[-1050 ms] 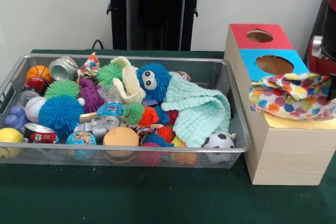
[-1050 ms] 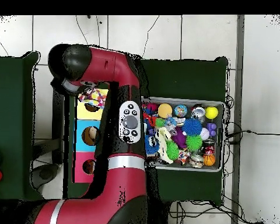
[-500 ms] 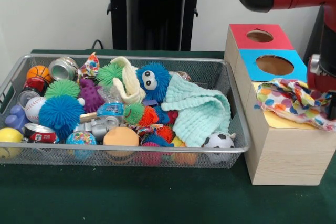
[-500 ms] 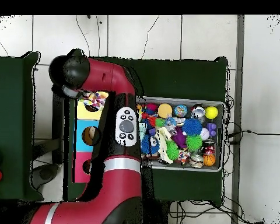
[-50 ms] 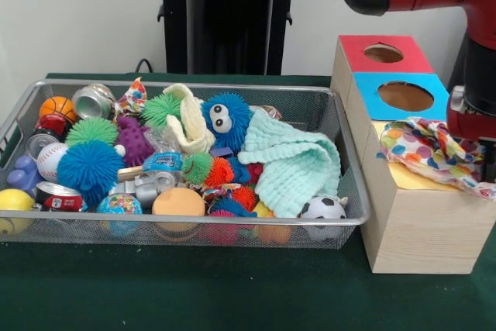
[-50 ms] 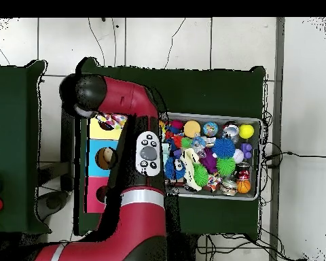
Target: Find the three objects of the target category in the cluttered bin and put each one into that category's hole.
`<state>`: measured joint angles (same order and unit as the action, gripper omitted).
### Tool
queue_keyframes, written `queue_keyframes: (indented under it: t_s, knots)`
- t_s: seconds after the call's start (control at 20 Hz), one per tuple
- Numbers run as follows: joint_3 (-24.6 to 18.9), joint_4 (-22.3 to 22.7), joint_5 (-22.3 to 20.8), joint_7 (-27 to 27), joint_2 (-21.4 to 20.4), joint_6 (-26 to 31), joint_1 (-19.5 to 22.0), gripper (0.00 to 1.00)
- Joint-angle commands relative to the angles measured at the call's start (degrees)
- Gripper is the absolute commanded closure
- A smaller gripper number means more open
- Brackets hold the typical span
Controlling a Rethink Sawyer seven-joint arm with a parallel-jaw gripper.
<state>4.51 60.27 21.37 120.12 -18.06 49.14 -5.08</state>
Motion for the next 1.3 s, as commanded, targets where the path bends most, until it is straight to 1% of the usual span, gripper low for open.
queue_keyframes:
  t_s: [0.05, 0.35, 0.55, 0.75, 0.9, 1.3]
  knots:
    - [-5.6, 12.0, 0.5, 5.0, 1.1, -4.7, 3.4, 1.0]
    - [-5.6, 12.1, -0.5, 3.4, 1.0, -5.0, 3.9, 1.0]
    - [-5.5, 12.1, -1.8, 1.7, 0.9, -4.0, 4.6, 1.0]
    - [-5.1, 11.1, -3.5, -0.4, 1.2, -1.9, 5.1, 1.0]
    - [-5.5, 11.0, -4.1, -1.7, 1.3, -1.9, 5.7, 1.0]
    - [-5.7, 10.7, -5.2, -2.3, 1.5, -2.4, 6.1, 1.0]
